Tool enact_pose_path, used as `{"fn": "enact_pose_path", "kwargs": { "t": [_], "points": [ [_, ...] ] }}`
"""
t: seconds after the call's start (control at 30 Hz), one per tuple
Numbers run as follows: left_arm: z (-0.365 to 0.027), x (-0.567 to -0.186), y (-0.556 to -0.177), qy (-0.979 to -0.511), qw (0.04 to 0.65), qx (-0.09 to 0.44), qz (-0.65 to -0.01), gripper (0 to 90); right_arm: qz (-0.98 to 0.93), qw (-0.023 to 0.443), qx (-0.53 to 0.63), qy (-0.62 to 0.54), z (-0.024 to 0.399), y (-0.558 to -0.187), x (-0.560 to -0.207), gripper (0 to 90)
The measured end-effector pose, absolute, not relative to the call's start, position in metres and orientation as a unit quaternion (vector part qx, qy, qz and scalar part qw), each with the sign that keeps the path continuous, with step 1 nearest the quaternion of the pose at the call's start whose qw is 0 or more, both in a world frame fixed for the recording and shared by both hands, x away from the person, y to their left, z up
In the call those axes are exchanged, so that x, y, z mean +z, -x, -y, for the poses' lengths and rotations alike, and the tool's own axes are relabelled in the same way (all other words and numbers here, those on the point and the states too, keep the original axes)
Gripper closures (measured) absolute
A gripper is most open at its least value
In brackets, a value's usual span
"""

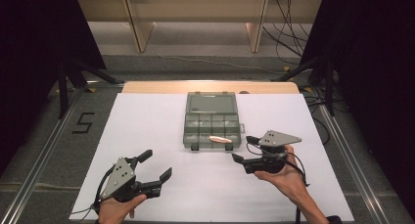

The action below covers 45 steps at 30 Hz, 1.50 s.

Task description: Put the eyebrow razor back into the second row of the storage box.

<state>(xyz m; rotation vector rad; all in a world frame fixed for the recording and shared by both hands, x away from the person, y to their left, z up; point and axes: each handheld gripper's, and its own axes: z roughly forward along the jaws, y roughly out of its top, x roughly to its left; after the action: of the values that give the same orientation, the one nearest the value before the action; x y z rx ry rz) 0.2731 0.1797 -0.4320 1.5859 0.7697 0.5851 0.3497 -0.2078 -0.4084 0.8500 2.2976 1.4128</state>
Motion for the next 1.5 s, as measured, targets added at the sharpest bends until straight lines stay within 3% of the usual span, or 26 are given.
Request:
{"fn": "enact_pose_path", "kwargs": {
  "t": [1.5],
  "points": [
    [-0.179, -0.432, -0.273, -0.687, 0.598, 0.249, -0.329, 15.9, -0.764, 0.165, 0.539, -0.313, 0.221, -0.324, -0.421, 17.9]
  ]
}}
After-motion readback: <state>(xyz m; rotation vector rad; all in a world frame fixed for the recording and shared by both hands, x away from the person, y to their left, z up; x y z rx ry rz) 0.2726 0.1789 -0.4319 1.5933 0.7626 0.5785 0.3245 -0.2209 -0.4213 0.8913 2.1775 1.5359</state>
